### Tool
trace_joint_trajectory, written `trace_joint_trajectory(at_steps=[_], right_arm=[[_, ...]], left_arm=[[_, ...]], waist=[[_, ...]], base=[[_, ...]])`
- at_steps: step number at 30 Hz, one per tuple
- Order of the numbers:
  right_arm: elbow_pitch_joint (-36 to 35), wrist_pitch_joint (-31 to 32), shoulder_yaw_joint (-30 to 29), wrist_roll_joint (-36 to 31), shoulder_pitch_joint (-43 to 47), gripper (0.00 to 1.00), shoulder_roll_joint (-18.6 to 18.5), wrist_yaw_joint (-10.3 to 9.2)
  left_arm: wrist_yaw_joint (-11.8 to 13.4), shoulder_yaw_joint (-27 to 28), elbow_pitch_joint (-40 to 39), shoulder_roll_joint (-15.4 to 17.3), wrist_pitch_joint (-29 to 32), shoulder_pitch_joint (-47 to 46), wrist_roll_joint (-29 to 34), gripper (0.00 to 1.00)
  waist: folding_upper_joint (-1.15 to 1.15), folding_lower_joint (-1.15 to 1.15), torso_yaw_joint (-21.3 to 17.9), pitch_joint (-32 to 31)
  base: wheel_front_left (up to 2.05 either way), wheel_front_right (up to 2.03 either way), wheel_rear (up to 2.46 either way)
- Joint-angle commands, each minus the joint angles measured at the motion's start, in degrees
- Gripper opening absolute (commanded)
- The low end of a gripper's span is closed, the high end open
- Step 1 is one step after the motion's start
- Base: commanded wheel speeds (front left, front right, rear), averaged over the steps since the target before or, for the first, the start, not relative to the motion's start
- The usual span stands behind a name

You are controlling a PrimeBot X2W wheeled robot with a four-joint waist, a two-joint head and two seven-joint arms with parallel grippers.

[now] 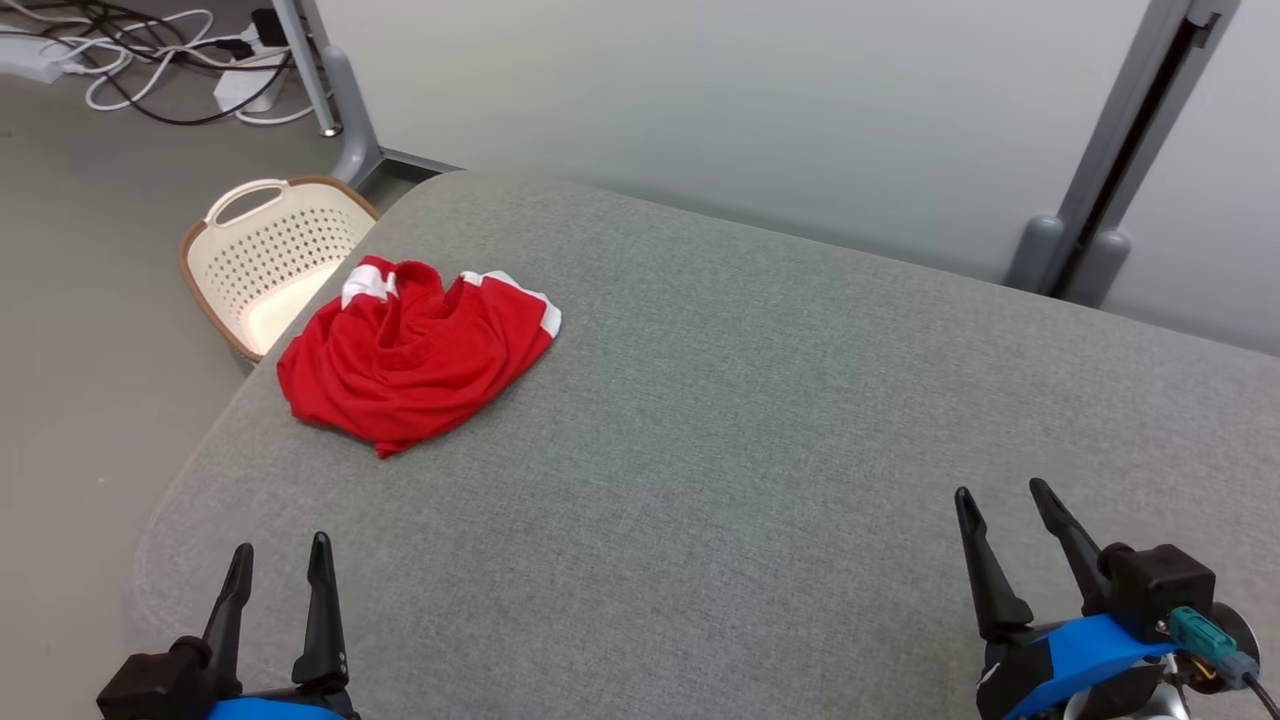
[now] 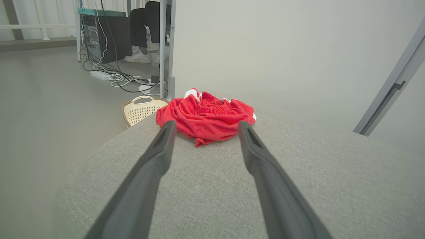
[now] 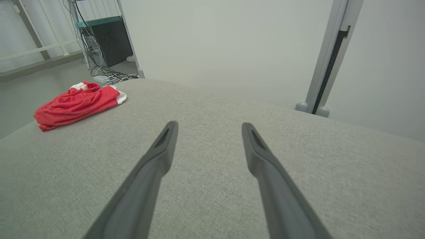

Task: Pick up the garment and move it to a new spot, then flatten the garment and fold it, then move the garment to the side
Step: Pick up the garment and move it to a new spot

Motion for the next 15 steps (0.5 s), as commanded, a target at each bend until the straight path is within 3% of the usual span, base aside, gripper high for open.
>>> trace_joint_trajectory(at_steps=[1, 15], right_arm=[[-0.14, -0.01, 0.04, 0.11, 0.26, 1.0, 0.13, 0.01], [-0.72, 0.35, 0.56, 0.09, -0.03, 1.0, 0.35, 0.01]], left_arm=[[0.2, 0.21, -0.38, -0.24, -0.24, 0.38, 0.11, 1.0], [-0.1, 1.18, -1.09, 0.27, 0.01, -2.13, -0.87, 1.0]], waist=[[0.0, 0.0, 0.44, 0.14], [0.0, 0.0, 1.03, 1.63]], base=[[0.0, 0.0, 0.0], [0.0, 0.0, 0.0]])
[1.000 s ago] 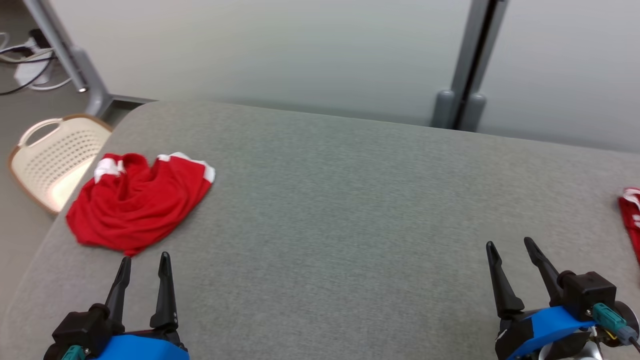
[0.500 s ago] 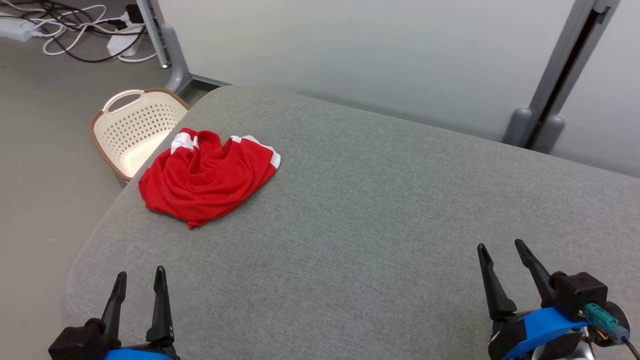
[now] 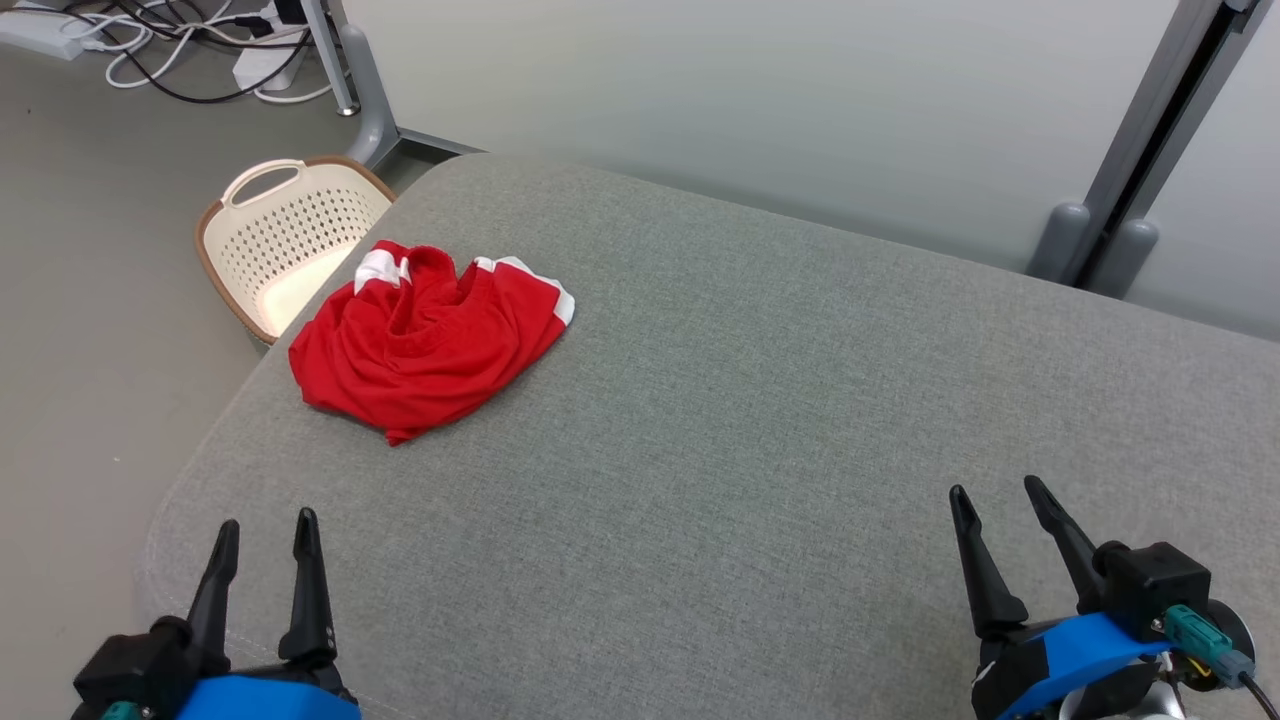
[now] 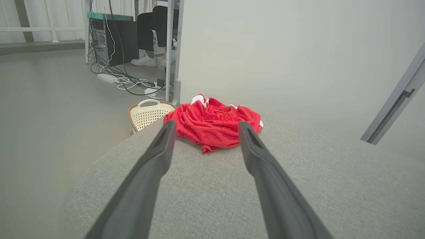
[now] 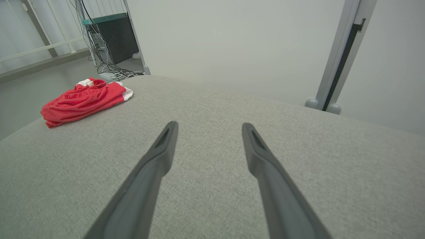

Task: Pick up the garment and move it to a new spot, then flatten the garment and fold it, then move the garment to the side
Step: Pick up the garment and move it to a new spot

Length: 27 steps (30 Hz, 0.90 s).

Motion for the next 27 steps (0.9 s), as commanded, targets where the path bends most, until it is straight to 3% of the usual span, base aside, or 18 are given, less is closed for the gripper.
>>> trace_joint_trajectory(at_steps=[1, 6, 12, 19, 27], right_arm=[[-0.25, 0.08, 0.09, 0.16, -0.32, 1.0, 0.11, 0.01], [-1.58, 0.46, 0.12, -0.42, -1.91, 1.0, -0.24, 0.01], [-4.21, 1.76, 0.11, -1.09, -3.54, 1.0, -1.23, 0.01], [-9.21, 4.5, 0.61, -2.17, -6.83, 1.0, -3.23, 0.01], [-13.18, 5.96, 2.94, -2.3, -11.27, 1.0, -4.51, 0.01]], left_arm=[[-0.25, 0.56, -0.52, 0.17, 0.21, -1.83, -0.88, 1.0], [-0.31, 2.85, -3.19, 1.96, 5.26, -6.66, -4.14, 1.0], [1.86, 6.65, -3.36, 6.43, 16.26, -17.11, -8.28, 1.0], [0.82, 10.04, 3.52, 10.97, 26.94, -28.52, -14.7, 1.0], [2.83, 11.61, 12.57, 15.22, 35.9, -35.78, -18.03, 1.0]], waist=[[0.0, 0.0, -0.41, 0.65], [0.0, 0.0, -1.96, 3.67], [0.0, 0.0, -3.82, 8.74], [0.0, 0.0, -7.73, 17.29], [0.0, 0.0, -14.03, 26.48]], base=[[0.0, 0.0, 0.0], [0.0, 0.0, 0.0], [0.0, 0.0, 0.0], [0.0, 0.0, 0.0], [0.0, 0.0, 0.0]])
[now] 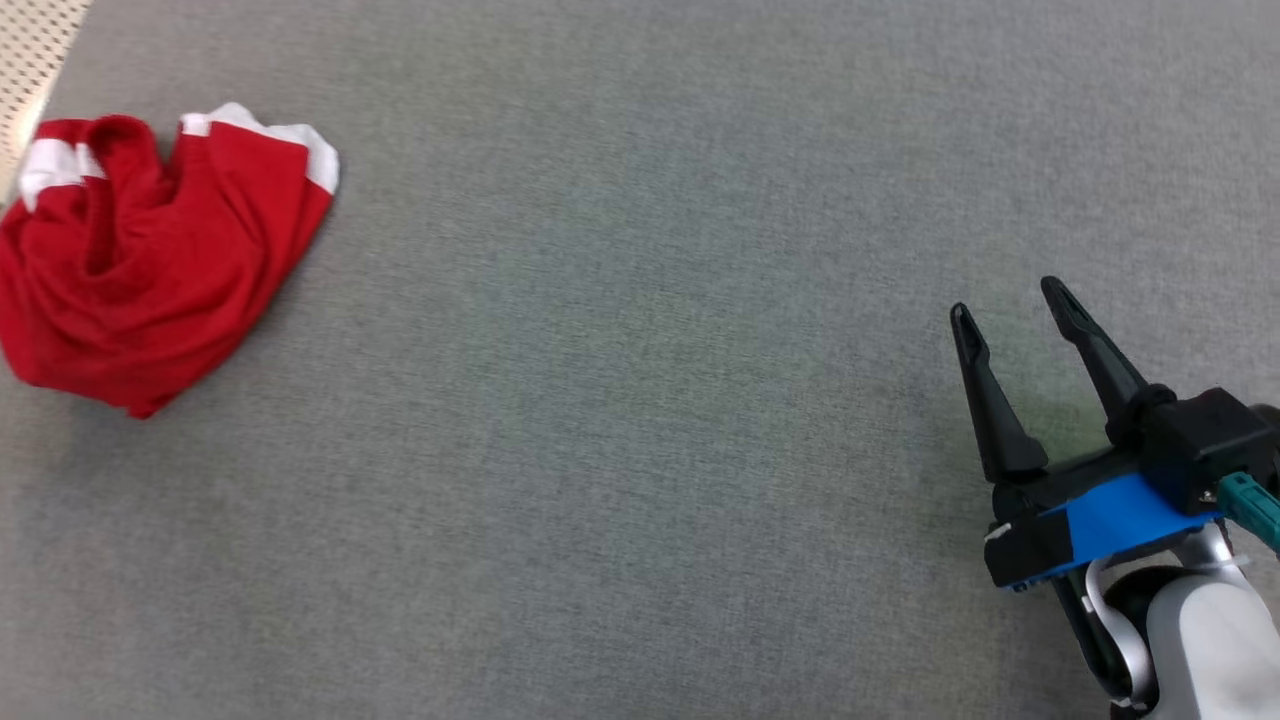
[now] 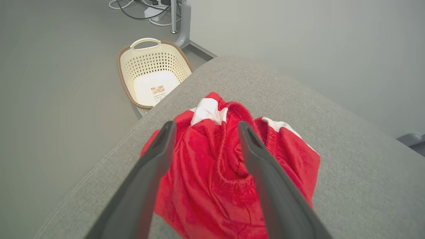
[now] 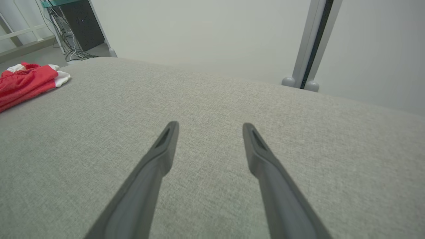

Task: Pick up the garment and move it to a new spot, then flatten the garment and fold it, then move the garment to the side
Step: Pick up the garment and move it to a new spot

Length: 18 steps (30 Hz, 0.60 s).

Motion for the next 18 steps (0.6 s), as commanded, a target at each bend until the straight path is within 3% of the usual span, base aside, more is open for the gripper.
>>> trace_joint_trajectory(at_steps=[1, 3, 7, 11, 17, 18], right_arm=[[-0.47, -0.06, 0.09, -0.39, -1.04, 1.0, -0.41, 0.01], [-1.0, -0.21, 0.52, -0.2, -2.07, 1.0, -0.59, 0.01], [-1.49, -0.87, 1.1, -0.17, -3.52, 1.0, -0.12, 0.01], [-1.15, -1.98, 1.24, -0.08, -3.99, 1.0, 0.54, 0.01], [0.06, -3.12, 0.95, 0.29, -3.88, 1.0, 1.25, 0.01], [0.25, -3.32, 1.06, 0.52, -3.98, 1.0, 1.32, 0.01]], left_arm=[[0.38, 0.48, 0.41, 0.15, 0.27, -1.49, -0.56, 1.0], [1.15, 1.44, 1.76, 1.39, 1.99, -2.5, -1.38, 1.0], [0.02, 2.78, 7.45, 3.26, 6.24, -4.13, -4.26, 1.0], [1.6, 2.48, 12.18, 5.27, 10.64, -4.03, -4.61, 1.0], [2.64, 0.9, 16.51, 3.41, 13.29, -2.79, -4.7, 0.99], [2.4, 0.46, 16.9, 3.32, 13.52, -2.44, -4.51, 0.61]], waist=[[0.0, -0.01, -4.35, 4.65], [0.0, -0.01, -5.86, 6.69], [0.0, -0.01, -8.65, 9.63], [0.0, -0.01, -10.64, 10.79], [0.0, -0.01, -11.69, 9.98], [0.0, -0.01, -11.75, 9.51]], base=[[0.0, 0.0, 0.0], [0.0, 0.0, 0.0], [0.0, 0.0, 0.0], [0.0, 0.0, 0.0], [0.0, 0.0, 0.0], [0.0, 0.0, 0.0]])
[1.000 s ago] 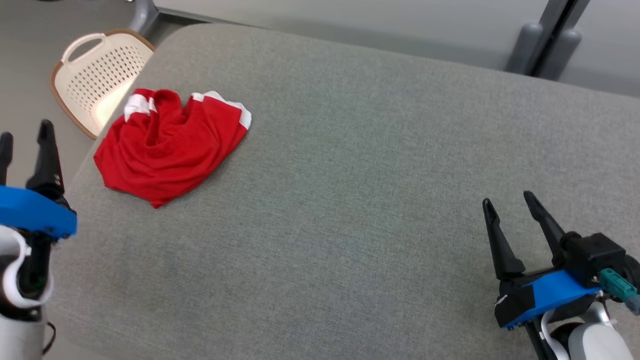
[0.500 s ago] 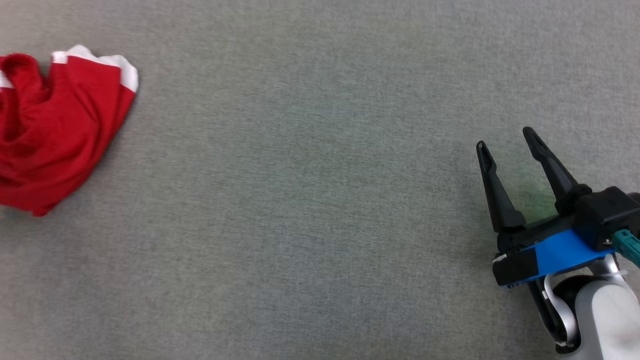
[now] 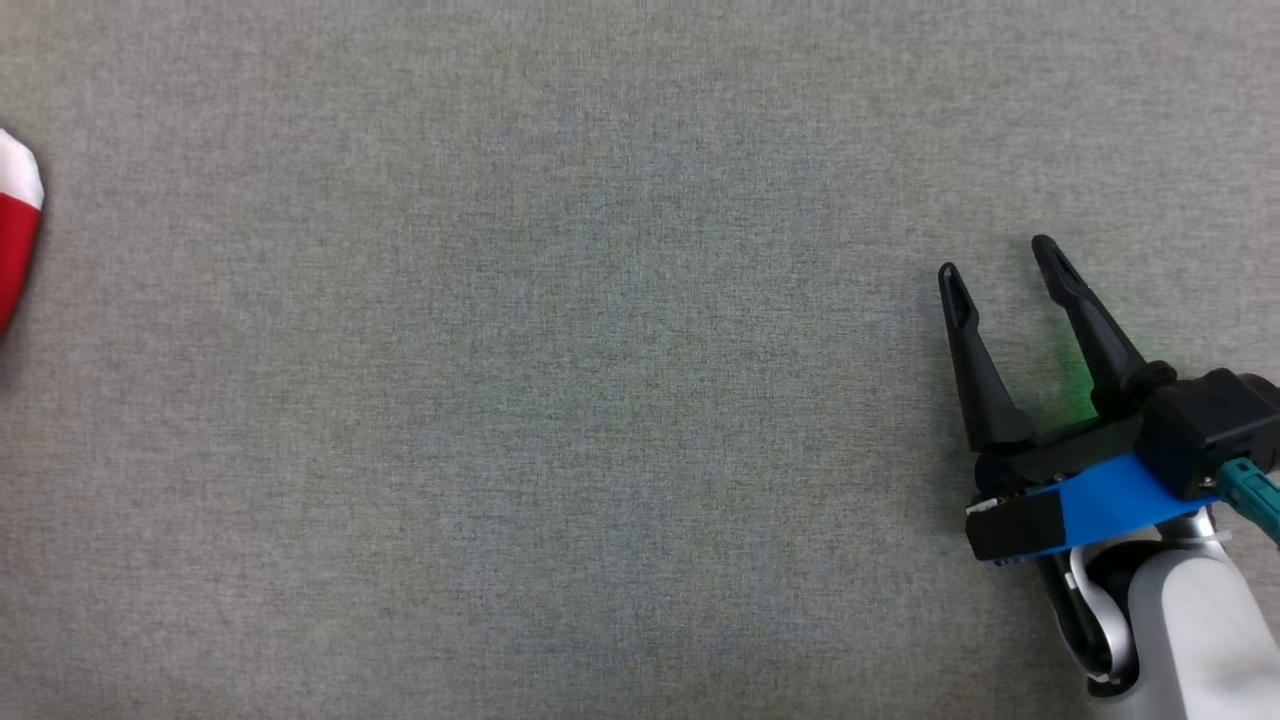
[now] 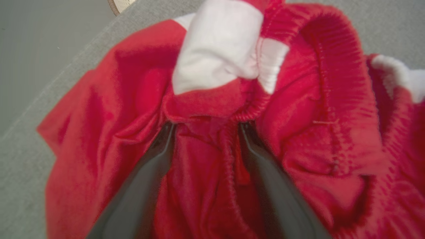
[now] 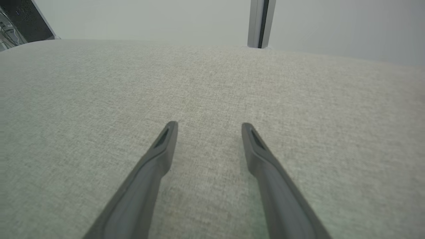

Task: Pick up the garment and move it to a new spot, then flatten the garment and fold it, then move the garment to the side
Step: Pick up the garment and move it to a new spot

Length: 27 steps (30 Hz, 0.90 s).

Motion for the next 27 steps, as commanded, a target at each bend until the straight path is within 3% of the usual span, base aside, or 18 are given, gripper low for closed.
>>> trace_joint_trajectory(at_steps=[1, 2, 8, 17, 27], right_arm=[[0.3, -0.32, 0.14, 0.09, -0.79, 1.0, 0.14, 0.01], [0.61, -0.49, 0.41, 0.4, -0.88, 1.0, 0.2, 0.01], [3.44, -1.79, 0.95, 1.13, 0.23, 1.0, 0.47, 0.01], [8.21, -3.6, 1.89, 3.17, 4.04, 1.0, 1.61, 0.01], [10.11, -4.15, 1.5, 4.57, 7.98, 1.0, 2.45, 0.01]], left_arm=[[-0.54, -2.21, 2.27, -3.74, 1.91, 2.4, 0.0, 0.3], [-0.99, -2.32, 2.49, -3.89, 2.43, 2.87, -0.39, 0.0], [-4.13, -1.9, 0.48, -1.5, -0.05, 3.43, -0.02, 0.0], [-7.23, -4.95, -11.12, 2.59, -2.42, -0.27, 4.33, 0.0], [-8.39, -13.12, -29.95, -1.0, 2.66, -6.29, 6.77, 0.0]], waist=[[0.0, 0.01, -0.11, -0.96], [0.0, 0.01, -0.17, -1.58], [0.0, 0.01, 0.11, -8.08], [0.0, 0.01, 0.05, -20.6], [0.0, 0.01, -4.25, -29.57]], base=[[0.0, 0.0, 0.0], [0.0, 0.0, 0.0], [0.0, 0.0, 0.0], [0.0, 0.0, 0.0], [0.0, 0.0, 0.0]])
